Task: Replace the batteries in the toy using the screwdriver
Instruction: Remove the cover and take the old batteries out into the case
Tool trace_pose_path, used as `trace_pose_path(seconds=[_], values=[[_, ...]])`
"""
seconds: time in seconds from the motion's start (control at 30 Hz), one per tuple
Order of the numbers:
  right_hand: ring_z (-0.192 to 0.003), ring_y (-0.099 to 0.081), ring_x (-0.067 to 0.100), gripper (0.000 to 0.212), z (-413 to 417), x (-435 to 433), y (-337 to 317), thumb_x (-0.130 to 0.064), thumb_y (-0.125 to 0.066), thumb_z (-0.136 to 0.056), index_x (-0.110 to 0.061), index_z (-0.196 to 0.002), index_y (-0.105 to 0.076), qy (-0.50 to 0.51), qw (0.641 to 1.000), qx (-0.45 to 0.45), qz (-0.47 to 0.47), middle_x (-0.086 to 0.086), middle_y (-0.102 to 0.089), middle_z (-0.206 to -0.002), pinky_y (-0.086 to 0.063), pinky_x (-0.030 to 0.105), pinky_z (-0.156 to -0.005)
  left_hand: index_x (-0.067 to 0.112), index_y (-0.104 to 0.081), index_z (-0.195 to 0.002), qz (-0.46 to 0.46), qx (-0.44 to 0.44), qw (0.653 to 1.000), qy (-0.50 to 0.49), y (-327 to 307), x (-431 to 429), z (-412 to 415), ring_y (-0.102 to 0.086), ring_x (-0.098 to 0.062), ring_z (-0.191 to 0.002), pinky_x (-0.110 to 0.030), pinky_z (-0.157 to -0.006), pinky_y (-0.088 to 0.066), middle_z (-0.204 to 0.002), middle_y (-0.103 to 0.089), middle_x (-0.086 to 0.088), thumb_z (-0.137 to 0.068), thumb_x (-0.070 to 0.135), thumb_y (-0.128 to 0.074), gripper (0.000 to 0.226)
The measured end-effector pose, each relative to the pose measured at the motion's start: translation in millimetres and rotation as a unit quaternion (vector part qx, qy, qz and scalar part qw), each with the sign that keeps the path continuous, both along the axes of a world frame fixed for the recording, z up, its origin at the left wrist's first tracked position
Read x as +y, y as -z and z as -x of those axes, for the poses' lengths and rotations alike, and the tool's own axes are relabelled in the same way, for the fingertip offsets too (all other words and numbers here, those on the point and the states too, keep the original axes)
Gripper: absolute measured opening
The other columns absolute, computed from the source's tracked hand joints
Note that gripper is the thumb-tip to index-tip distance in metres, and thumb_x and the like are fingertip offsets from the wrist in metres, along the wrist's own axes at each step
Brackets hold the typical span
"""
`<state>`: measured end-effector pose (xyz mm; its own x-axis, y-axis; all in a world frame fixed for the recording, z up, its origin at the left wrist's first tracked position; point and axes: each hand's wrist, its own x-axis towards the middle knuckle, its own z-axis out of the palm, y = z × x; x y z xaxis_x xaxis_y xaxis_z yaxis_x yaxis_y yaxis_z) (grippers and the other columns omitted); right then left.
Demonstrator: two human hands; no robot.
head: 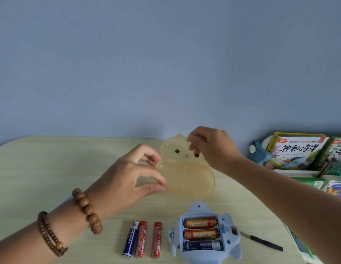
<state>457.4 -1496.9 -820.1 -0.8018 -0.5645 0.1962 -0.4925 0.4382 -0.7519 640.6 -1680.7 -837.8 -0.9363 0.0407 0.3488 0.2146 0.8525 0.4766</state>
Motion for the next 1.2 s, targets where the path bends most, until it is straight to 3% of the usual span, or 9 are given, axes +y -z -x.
trace_pose_path(seconds=[0.17,0.33,0.43,0.6,0.67,0.77,0.97,1.07,1.2], values=[[-0.08,-0.061,0.005,0.013,4.7,-3.9,13.7,-0.033,-0.064,-0.095,-0.028,-0.089,-0.075,-0.006,0.997,0.045,-0.067,-0.009,-0.069,-0.088,-0.049,0.027,-0.068,0.036,-0.08,-0.085,0.061,0.02,0.997,0.034,2.3,8.0,1.0,-0.056,-0.001,-0.095,-0.02,-0.079,-0.051,-0.092,-0.063,0.022,-0.076,0.049,-0.073,0.017],[-0.069,-0.062,-0.011,0.001,8.7,0.7,20.0,-0.028,-0.08,-0.083,-0.028,-0.083,-0.079,-0.016,0.999,0.01,-0.049,-0.016,-0.073,-0.076,-0.042,0.003,-0.057,0.033,-0.08,-0.077,0.018,0.003,0.999,0.03,4.5,7.0,2.0,-0.059,-0.003,-0.092,-0.024,-0.072,-0.052,-0.083,-0.067,0.022,-0.068,0.046,-0.084,0.016],[-0.071,-0.066,-0.005,0.003,11.8,0.8,21.8,-0.029,-0.082,-0.08,-0.028,-0.082,-0.08,-0.006,0.998,-0.004,-0.06,-0.013,-0.076,-0.078,-0.044,0.004,-0.057,0.032,-0.08,-0.074,0.011,0.003,0.999,0.032,6.7,6.0,3.7,-0.06,-0.005,-0.091,-0.024,-0.071,-0.052,-0.082,-0.066,0.022,-0.066,0.045,-0.084,0.016],[-0.081,-0.07,0.011,0.003,10.6,-1.9,24.2,-0.029,-0.08,-0.081,-0.027,-0.081,-0.079,0.001,0.998,0.0,-0.065,-0.004,-0.077,-0.083,-0.054,0.024,-0.07,0.033,-0.079,-0.074,0.006,0.001,1.0,0.03,8.0,6.0,4.0,-0.06,-0.004,-0.093,-0.023,-0.075,-0.051,-0.084,-0.067,0.023,-0.067,0.048,-0.083,0.017],[-0.081,-0.069,0.007,0.005,11.8,0.0,21.5,-0.031,-0.081,-0.081,-0.027,-0.082,-0.079,-0.005,0.998,-0.01,-0.061,-0.007,-0.077,-0.083,-0.052,0.019,-0.068,0.035,-0.079,-0.076,0.008,-0.008,1.0,0.025,7.1,5.6,3.7,-0.06,-0.003,-0.095,-0.023,-0.078,-0.051,-0.088,-0.066,0.024,-0.066,0.049,-0.083,0.019],[-0.071,-0.063,-0.009,0.014,11.7,3.6,14.7,-0.04,-0.082,-0.079,-0.031,-0.089,-0.079,-0.017,0.997,-0.019,-0.075,-0.015,-0.074,-0.083,-0.042,0.003,-0.057,0.036,-0.078,-0.083,0.005,-0.018,0.999,0.028,6.3,4.8,1.9,-0.061,-0.002,-0.099,-0.024,-0.083,-0.049,-0.097,-0.064,0.024,-0.065,0.052,-0.083,0.024],[-0.093,-0.065,-0.008,0.033,-26.4,42.9,-21.3,-0.055,-0.067,-0.085,-0.033,-0.108,-0.072,-0.01,0.996,0.083,-0.02,-0.02,-0.072,-0.099,-0.053,0.013,-0.079,0.04,-0.075,-0.09,-0.02,0.018,0.999,0.027,-14.0,7.8,-14.2,-0.067,-0.008,-0.091,-0.023,-0.077,-0.054,-0.1,-0.066,0.02,-0.076,0.051,-0.08,0.019],[-0.109,-0.065,0.0,0.049,-73.8,90.4,-29.6,-0.067,-0.068,-0.078,-0.037,-0.116,-0.067,-0.096,0.994,0.056,0.012,-0.02,-0.071,-0.112,-0.054,0.017,-0.085,0.037,-0.074,-0.09,-0.068,0.027,0.997,0.007,-26.7,27.1,-28.5,-0.068,-0.012,-0.082,-0.024,-0.067,-0.053,-0.092,-0.069,0.014,-0.077,0.056,-0.072,0.023],[-0.121,-0.06,0.006,0.085,-113.5,123.7,-12.0,-0.079,-0.077,-0.053,-0.047,-0.128,-0.056,-0.164,0.984,-0.006,-0.064,-0.02,-0.062,-0.128,-0.054,0.027,-0.093,0.042,-0.068,-0.098,-0.044,-0.038,0.998,0.008,-26.4,66.6,-40.3,-0.062,0.003,-0.089,-0.012,-0.066,-0.045,-0.101,-0.062,0.025,-0.071,0.071,-0.068,0.039]])
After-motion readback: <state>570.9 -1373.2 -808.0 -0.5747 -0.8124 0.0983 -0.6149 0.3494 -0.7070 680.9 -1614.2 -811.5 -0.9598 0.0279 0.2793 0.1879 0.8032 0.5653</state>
